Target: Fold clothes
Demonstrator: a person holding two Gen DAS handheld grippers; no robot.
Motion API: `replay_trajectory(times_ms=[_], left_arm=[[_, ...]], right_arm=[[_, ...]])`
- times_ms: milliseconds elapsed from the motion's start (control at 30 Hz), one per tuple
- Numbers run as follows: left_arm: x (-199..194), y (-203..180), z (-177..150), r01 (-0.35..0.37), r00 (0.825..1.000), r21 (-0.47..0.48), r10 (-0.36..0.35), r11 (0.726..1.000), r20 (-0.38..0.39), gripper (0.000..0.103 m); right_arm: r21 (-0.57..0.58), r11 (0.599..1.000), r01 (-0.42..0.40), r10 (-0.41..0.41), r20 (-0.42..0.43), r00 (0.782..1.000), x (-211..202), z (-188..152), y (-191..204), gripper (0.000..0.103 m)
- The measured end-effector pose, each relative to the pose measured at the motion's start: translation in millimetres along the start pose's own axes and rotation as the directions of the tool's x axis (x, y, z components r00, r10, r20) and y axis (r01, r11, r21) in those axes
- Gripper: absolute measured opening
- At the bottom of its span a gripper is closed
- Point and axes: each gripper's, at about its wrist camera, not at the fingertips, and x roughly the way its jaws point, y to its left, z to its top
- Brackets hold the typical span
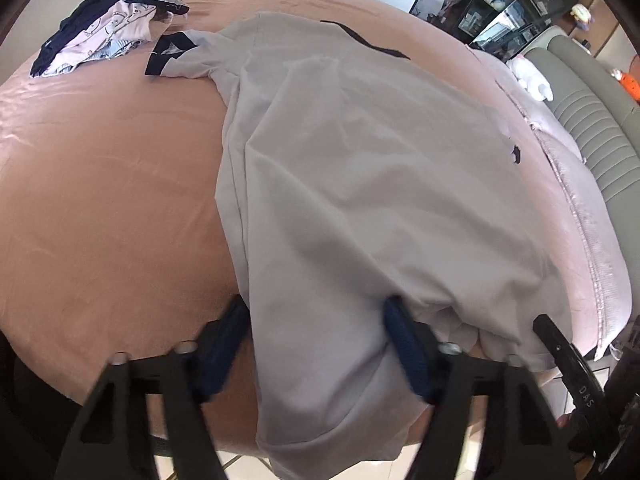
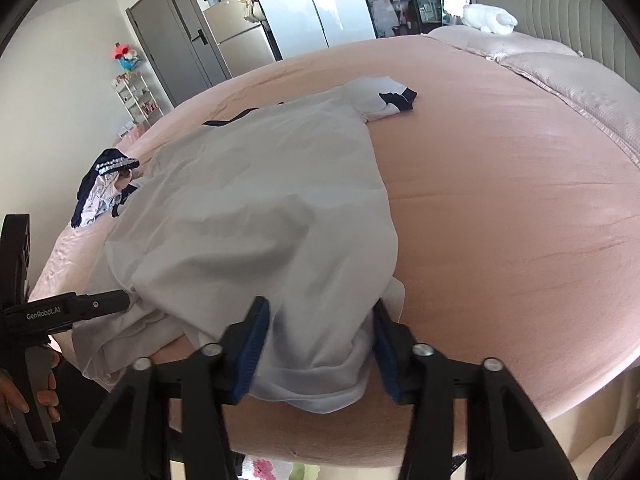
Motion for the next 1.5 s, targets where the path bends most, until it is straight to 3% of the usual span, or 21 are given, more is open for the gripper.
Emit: replay_trajectory(times_ms=[33,100,167,267,400,533,733,833,1033,1067,1100,1133,1167,1200,1300,1433,1500], left_arm=[[-2,5,1,0.027,1.000,-0.022,-0.027,0.999,-0.001,0.013],[-7,14,2,0.062,0.998,-0.054,-0.062,0.997,0.000,0.010],[-19,18,5,0.071,0.997,-0.052,-0.069,0.996,0.024,0.009],[-48,10,15,0.029,0.995,0.054,-0.034,0.998,0.098,0.008],[-85,9,31,0.029,0.987,0.131,-0.049,0.991,0.155,0.008],[-93,0,50,0.016,0.994,0.144,-0.032,0.989,0.108,0.008],[-104,13,58,-0.018,0.997,0.200,0.002,0.980,0.080,0.012],[-111,28,58,-0.099,0.993,0.194,0.086,0.976,0.077,0.011],[-114,58,54,-0.247,0.969,0.180,0.242,0.952,0.050,0.012],[-113,60,54,-0.244,0.970,0.186,0.240,0.952,0.045,0.016],[-112,61,54,-0.235,0.972,0.190,0.231,0.953,0.042,0.030],[-112,61,53,-0.224,0.975,0.191,0.219,0.956,0.047,0.041],[-113,59,52,-0.198,0.980,0.194,0.191,0.961,0.054,0.070],[-114,58,50,-0.167,0.985,0.199,0.158,0.966,0.062,0.088],[-114,44,46,-0.102,0.993,0.236,0.084,0.966,0.086,0.090],[-108,26,39,-0.112,0.990,0.302,0.081,0.947,0.112,0.090],[-103,20,30,-0.130,0.988,0.344,0.091,0.930,0.127,0.090]], right_arm=[[0.021,1.000,-0.016,0.016,0.007,1.000,-2,2,-1,0.035],[0.062,0.996,-0.058,0.056,0.033,0.998,-7,9,-3,0.021],[0.089,0.992,-0.092,0.087,0.061,0.994,-15,18,-3,0.019],[0.099,0.986,-0.133,0.122,0.104,0.987,-28,34,0,0.017],[0.091,0.981,-0.171,0.157,0.145,0.977,-44,53,6,0.017],[0.074,0.980,-0.187,0.172,0.172,0.970,-62,70,15,0.017],[0.020,0.994,-0.108,0.103,0.177,0.979,-81,89,23,0.017],[0.004,1.000,-0.006,0.006,0.156,0.988,-82,94,17,0.017],[0.032,0.999,0.021,-0.025,0.135,0.991,-85,86,-7,0.020],[0.013,0.999,0.029,-0.030,0.126,0.992,-83,83,-6,0.030],[-0.005,0.999,0.037,-0.036,0.117,0.992,-82,80,-5,0.049],[-0.034,0.998,0.044,-0.040,0.103,0.994,-79,75,-3,0.059],[-0.075,0.996,0.050,-0.044,0.091,0.995,-77,69,2,0.071],[-0.120,0.991,0.057,-0.047,0.082,0.996,-74,63,8,0.072],[-0.269,0.959,0.095,-0.083,0.055,0.995,-65,42,23,0.072],[-0.468,0.870,0.154,-0.149,0.049,0.988,-56,8,38,0.072],[-0.509,0.843,0.174,-0.164,0.064,0.984,-55,-8,39,0.072]])
